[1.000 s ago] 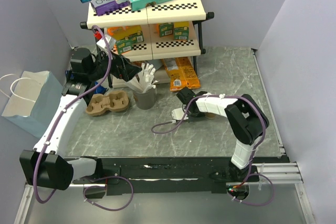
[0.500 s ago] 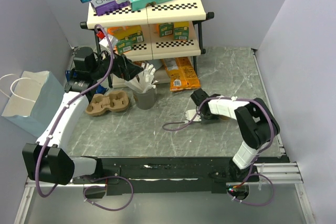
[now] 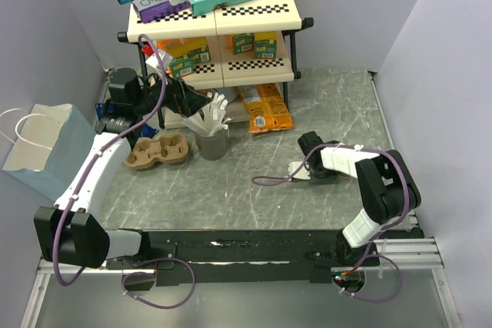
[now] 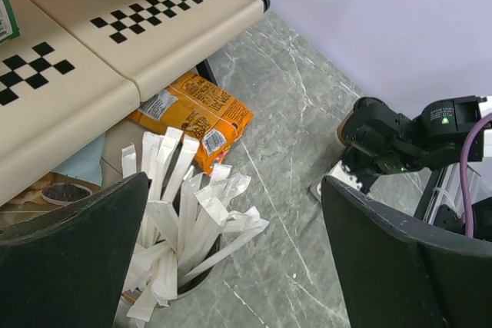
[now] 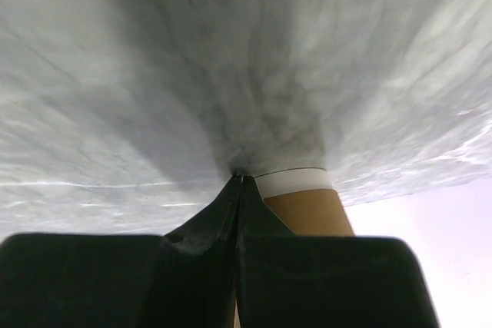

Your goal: Pack the takeout coffee

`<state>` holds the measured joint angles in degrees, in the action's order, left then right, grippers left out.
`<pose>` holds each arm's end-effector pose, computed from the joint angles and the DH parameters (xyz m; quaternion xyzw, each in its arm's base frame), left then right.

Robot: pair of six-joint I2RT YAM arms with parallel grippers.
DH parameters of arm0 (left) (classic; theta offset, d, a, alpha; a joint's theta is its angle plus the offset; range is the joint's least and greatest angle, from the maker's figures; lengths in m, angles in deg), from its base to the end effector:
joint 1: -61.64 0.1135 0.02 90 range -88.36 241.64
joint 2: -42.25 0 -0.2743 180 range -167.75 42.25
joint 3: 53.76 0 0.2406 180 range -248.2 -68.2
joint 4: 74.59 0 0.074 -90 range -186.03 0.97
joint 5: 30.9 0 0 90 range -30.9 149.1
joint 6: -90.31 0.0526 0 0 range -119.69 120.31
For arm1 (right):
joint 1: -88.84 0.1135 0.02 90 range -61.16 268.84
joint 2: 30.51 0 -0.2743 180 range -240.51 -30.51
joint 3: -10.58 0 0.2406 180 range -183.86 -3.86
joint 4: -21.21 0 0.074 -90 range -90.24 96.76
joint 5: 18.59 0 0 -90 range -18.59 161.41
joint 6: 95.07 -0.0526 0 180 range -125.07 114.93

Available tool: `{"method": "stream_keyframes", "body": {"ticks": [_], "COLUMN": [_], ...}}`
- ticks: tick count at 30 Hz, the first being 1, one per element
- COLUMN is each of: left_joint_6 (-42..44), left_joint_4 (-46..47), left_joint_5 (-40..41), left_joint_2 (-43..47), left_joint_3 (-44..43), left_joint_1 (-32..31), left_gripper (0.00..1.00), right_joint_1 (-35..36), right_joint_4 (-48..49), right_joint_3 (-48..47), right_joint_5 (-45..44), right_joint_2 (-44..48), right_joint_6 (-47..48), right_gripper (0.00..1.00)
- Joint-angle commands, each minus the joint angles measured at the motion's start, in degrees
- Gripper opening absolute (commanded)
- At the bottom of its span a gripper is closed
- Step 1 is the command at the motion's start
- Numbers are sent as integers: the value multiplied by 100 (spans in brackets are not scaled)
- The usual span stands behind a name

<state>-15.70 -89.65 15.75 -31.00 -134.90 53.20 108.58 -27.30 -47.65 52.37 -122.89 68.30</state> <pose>0.2822 -0.0784 0.3952 0.1978 0.7115 -0.4009 0.5421 0.2376 0.0670 0.1298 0.7073 -0.6845 0.1758 0.0181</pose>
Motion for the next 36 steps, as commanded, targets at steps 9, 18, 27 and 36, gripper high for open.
{"method": "stream_keyframes", "body": {"ticks": [9, 18, 27, 36], "left_joint_6": [-157, -183, -122, 1335], "left_joint_4": [317, 317, 273, -1394], "left_joint_5": [-217, -226, -235, 309], "left_joint_2": [30, 118, 197, 592], "left_joint_3": [-54, 69, 130, -229], "left_joint_1": [27, 27, 27, 27], "left_gripper": [99, 99, 99, 99], "right_joint_1": [-902, -1526, -1562, -289], "right_joint_4": [-30, 225, -29, -1505], "right_joint_3": [301, -103, -323, -1366], "right_joint_5": [384, 253, 532, 2641], "right_joint_2": [-104, -465, -413, 800], "right_joint_6": [301, 249, 39, -1296], "right_gripper": [0, 0, 0, 24]}}
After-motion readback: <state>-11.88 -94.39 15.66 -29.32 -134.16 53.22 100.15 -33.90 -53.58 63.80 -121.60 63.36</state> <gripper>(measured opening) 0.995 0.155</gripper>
